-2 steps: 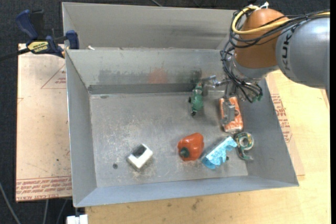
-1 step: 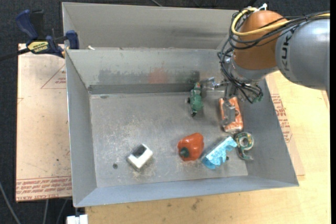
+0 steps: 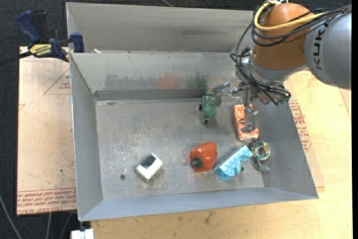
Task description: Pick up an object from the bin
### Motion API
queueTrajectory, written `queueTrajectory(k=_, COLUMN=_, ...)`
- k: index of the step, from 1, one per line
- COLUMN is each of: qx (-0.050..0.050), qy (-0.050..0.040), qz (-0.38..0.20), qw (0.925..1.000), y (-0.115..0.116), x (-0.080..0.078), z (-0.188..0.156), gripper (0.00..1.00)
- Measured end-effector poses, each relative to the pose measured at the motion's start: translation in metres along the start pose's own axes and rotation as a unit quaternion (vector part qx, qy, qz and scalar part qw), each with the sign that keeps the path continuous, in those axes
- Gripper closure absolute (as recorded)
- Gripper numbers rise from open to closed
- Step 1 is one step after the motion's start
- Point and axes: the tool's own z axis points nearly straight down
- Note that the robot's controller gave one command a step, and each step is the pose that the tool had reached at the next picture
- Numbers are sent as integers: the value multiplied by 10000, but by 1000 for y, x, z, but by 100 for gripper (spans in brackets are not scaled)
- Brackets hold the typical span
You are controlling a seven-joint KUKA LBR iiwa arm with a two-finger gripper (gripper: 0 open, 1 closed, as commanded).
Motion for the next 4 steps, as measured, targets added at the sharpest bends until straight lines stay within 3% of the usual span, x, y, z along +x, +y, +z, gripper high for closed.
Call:
queueTrajectory(k=2, qx=36, qy=-33, qz=36, qw=10000, y=10, x=4, z=-47, gripper=0)
queueTrajectory(k=3, qx=40, qy=-48, qz=-883, qw=9961, y=3, x=14, z=-35, gripper=0)
queueTrajectory(k=4, qx=39, qy=-49, qz=271, qw=9996, y=-26, x=22, z=12, gripper=0)
